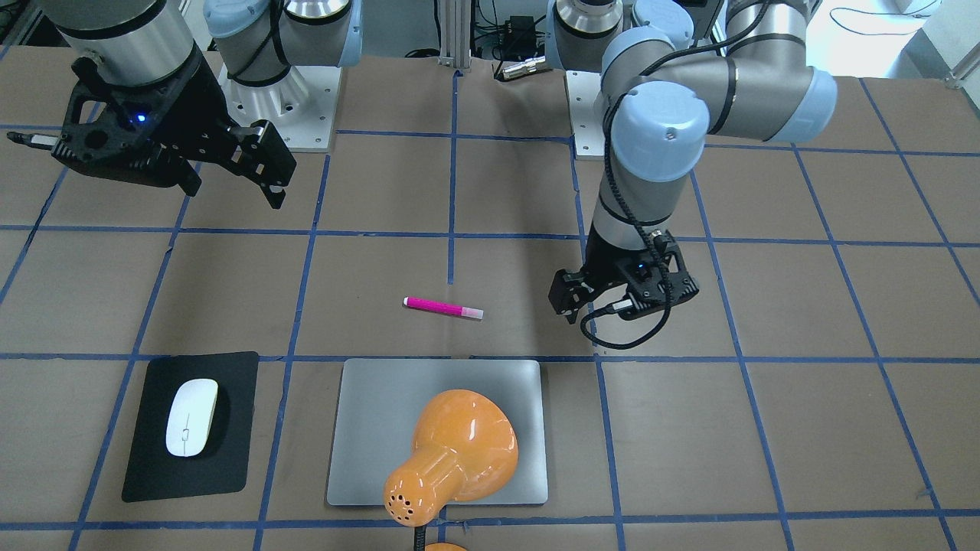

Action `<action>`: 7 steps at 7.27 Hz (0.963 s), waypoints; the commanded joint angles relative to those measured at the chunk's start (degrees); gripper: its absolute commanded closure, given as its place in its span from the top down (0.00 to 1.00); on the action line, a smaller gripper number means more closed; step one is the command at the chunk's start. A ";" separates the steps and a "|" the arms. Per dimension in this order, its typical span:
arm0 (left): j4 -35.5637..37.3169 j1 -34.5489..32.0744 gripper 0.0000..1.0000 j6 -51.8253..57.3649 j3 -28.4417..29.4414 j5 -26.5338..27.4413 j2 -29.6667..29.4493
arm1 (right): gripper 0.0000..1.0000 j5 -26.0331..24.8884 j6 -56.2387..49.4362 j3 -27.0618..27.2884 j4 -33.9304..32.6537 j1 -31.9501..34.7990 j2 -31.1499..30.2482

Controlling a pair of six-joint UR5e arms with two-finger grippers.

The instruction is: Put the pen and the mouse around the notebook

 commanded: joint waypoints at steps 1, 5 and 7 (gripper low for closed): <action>-9.31 7.64 1.00 20.30 0.06 0.49 6.19 | 1.00 -0.68 -0.62 -0.53 -0.15 0.00 -0.23; -21.99 10.93 1.00 24.52 1.10 -2.31 14.56 | 1.00 -2.71 -5.54 0.08 -0.68 0.00 -0.32; -27.88 9.88 1.00 23.03 6.36 -2.58 13.52 | 1.00 -2.71 -5.45 0.08 -0.68 0.00 -0.32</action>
